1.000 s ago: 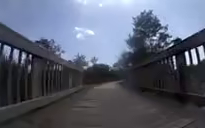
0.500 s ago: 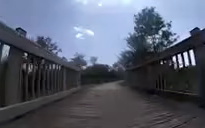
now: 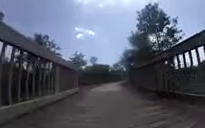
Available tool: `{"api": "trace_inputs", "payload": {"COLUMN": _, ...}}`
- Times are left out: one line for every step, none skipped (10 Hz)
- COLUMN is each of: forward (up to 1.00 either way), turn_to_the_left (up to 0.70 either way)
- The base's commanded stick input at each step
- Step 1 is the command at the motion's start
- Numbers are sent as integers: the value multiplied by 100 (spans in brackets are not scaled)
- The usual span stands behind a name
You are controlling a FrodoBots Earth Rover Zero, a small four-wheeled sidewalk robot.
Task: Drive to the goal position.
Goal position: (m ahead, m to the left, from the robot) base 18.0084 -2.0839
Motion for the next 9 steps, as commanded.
{"api": "trace_inputs", "payload": {"forward": 85, "turn_to_the_left": 0}}
{"api": "trace_inputs", "payload": {"forward": 85, "turn_to_the_left": 0}}
{"api": "trace_inputs", "payload": {"forward": 85, "turn_to_the_left": 0}}
{"api": "trace_inputs", "payload": {"forward": 85, "turn_to_the_left": 0}}
{"api": "trace_inputs", "payload": {"forward": 85, "turn_to_the_left": 0}}
{"api": "trace_inputs", "payload": {"forward": 85, "turn_to_the_left": 0}}
{"api": "trace_inputs", "payload": {"forward": 85, "turn_to_the_left": 0}}
{"api": "trace_inputs", "payload": {"forward": 85, "turn_to_the_left": 0}}
{"api": "trace_inputs", "payload": {"forward": 85, "turn_to_the_left": 0}}
